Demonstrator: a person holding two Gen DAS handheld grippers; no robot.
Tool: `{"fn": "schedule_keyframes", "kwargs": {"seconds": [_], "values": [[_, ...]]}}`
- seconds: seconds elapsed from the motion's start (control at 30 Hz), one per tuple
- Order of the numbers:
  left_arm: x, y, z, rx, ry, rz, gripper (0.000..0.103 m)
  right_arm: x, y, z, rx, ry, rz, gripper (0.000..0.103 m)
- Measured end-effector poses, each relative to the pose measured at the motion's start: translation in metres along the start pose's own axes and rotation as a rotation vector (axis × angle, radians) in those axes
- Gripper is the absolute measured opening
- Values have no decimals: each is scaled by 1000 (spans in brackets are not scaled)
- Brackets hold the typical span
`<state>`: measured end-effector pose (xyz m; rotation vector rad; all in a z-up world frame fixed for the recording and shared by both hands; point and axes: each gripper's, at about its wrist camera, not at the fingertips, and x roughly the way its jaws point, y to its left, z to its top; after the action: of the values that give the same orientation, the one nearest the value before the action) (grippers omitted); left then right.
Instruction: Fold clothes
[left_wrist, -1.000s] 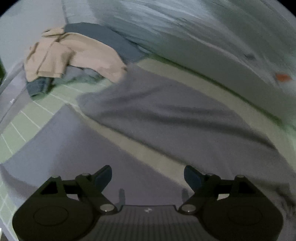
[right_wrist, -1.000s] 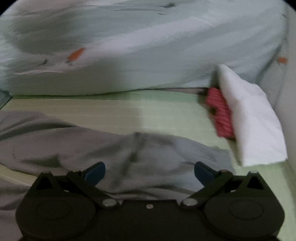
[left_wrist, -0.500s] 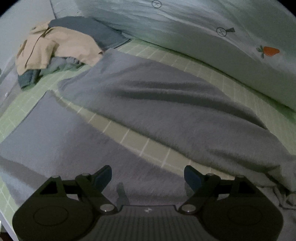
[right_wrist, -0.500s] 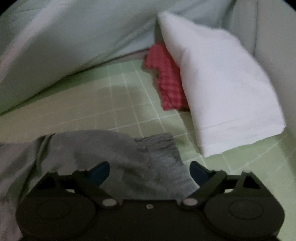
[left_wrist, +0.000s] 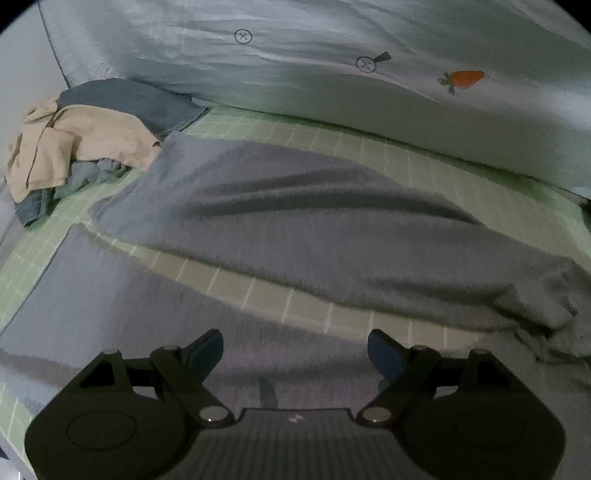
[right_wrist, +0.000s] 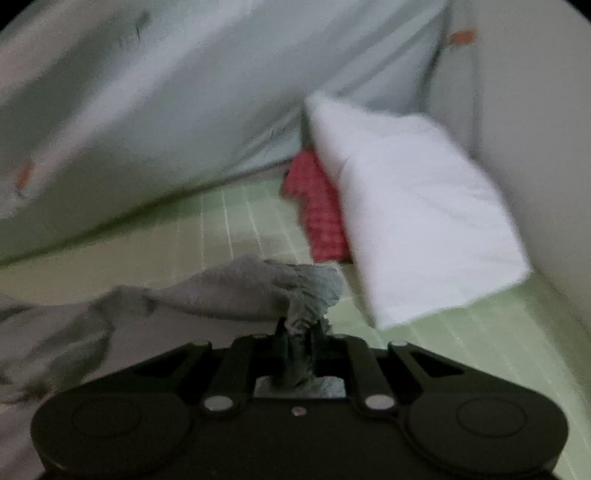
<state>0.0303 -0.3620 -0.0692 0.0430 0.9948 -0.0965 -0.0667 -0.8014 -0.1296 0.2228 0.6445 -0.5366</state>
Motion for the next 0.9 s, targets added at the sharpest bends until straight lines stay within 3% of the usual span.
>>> {"fn": "schedule_keyframes", "kwargs": {"seconds": [0.17, 0.27, 0.33, 0.43, 0.53, 0.6, 0.67, 0.77, 0.9], "values": [[-6, 9, -15, -43, 27, -20, 86, -34, -11, -60, -24, 132, 5, 12], [-8, 8, -18, -47, 25, -26, 86, -41, -9, -81, -45, 182, 26, 20], [-7, 7, -17, -45, 19, -31, 86, -49, -6, -75, -39, 161, 39, 38], [-6, 3, -12, -38, 4, -34, 87, -57, -11, -58, 66, 89, 83, 55], [-4, 0, 0, -47, -25, -34, 87, -48, -20, -38, 185, 35, 97, 71], [-1, -2, 10, -57, -41, -34, 87, -37, -25, -25, 241, 9, 92, 77], [1, -3, 16, -64, -46, -36, 87, -23, -30, -13, 290, 2, 85, 77], [3, -6, 15, -59, -39, -34, 87, 3, -31, -2, 319, 82, 87, 76], [9, -5, 5, -64, 1, -29, 87, 19, -19, -21, 220, 193, 38, 61]]}}
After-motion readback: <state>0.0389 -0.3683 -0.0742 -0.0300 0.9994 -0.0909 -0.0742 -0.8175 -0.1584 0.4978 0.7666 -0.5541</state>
